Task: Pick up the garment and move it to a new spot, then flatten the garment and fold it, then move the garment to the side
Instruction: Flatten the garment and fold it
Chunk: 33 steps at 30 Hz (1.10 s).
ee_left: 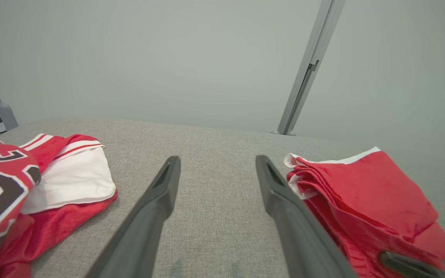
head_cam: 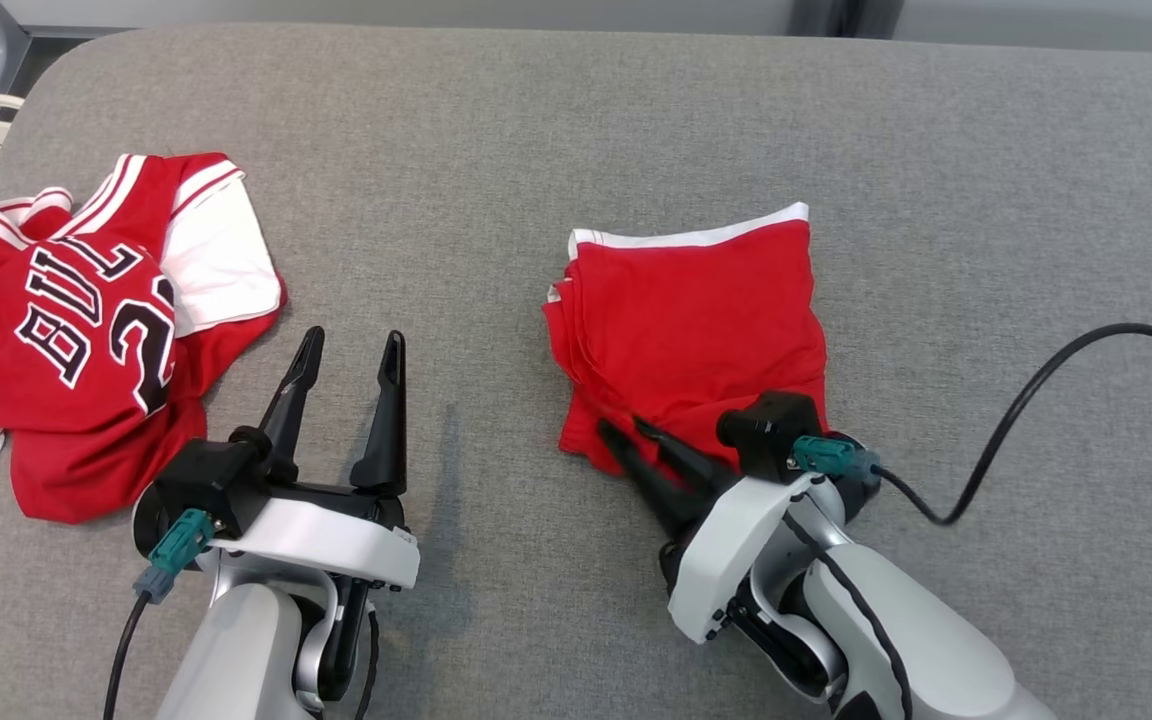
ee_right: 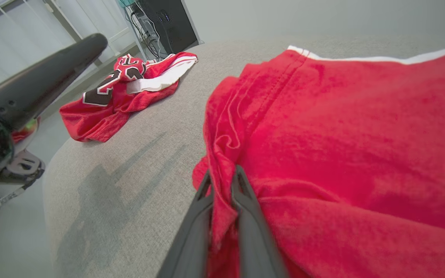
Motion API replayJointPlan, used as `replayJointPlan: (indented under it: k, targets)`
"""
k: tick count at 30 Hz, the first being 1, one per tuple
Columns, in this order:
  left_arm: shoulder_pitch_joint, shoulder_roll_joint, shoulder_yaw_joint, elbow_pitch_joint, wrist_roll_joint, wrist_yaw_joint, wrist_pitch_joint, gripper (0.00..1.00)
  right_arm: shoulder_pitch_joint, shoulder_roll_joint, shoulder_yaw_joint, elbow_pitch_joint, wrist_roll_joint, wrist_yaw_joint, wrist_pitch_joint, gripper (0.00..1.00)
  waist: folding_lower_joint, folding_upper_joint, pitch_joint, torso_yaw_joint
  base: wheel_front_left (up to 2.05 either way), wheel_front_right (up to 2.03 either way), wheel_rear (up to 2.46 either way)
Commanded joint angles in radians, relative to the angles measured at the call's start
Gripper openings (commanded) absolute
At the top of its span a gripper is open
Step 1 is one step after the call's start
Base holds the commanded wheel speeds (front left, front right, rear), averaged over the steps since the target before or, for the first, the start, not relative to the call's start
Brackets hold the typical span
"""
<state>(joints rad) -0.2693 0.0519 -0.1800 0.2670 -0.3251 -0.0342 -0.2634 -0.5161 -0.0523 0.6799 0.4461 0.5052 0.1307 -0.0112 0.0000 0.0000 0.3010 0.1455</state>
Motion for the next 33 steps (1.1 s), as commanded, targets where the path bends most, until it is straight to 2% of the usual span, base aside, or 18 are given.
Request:
replayJointPlan:
  k: [1,5,8,14,19,20,25,29,33]
  targets:
    - [-0.008,0.003,0.004,0.000,0.000,0.002,-0.001,1.00,-0.013,-0.001,0.012,0.001,0.004,0.000,-0.032,1.00,0.0000,0.0000,-0.002,-0.006,0.00,0.00,0.00]
    - [-0.005,0.003,0.009,0.002,0.007,0.002,-0.001,1.00,-0.014,-0.002,0.008,-0.017,-0.016,0.000,-0.113,1.00,0.0000,0.0000,-0.016,-0.020,0.00,0.00,0.00]
    - [0.010,0.005,0.013,0.004,0.011,0.005,-0.001,1.00,0.016,-0.014,-0.034,-0.055,-0.032,0.000,-0.173,1.00,0.0000,0.0000,-0.032,-0.035,0.00,0.00,0.00]
    - [0.025,0.021,0.024,0.004,0.019,0.009,-0.001,1.00,0.109,-0.039,-0.258,-0.159,-0.093,0.000,-0.229,1.00,0.0000,0.0000,-0.064,-0.061,0.00,0.00,0.00]
    - [0.041,0.041,0.039,-0.004,0.019,0.020,-0.001,1.00,0.204,-0.039,-0.473,-0.239,-0.155,0.000,-0.230,1.00,0.0000,0.0000,-0.083,-0.084,0.00,0.00,0.00]
    - [0.041,0.041,0.039,-0.004,0.019,0.020,-0.001,1.00,0.204,-0.039,-0.473,-0.239,-0.155,0.000,-0.230,1.00,0.0000,0.0000,-0.083,-0.084,0.00,0.00,0.00]
    - [0.060,0.059,0.051,-0.016,0.013,0.032,0.004,1.00,0.290,-0.030,-0.633,-0.304,-0.204,0.000,-0.196,1.00,0.0000,0.0000,-0.097,-0.097,0.00,0.00,0.00]
    - [0.075,0.067,0.052,-0.027,0.010,0.038,0.012,1.00,0.341,-0.023,-0.713,-0.337,-0.229,0.000,-0.172,1.00,0.0000,0.0000,-0.110,-0.101,0.00,0.00,0.00]
    - [0.092,0.075,0.048,-0.038,0.010,0.043,0.022,1.00,0.372,-0.015,-0.741,-0.364,-0.244,0.000,-0.149,1.00,0.0000,0.0000,-0.118,-0.103,0.00,0.00,0.00]
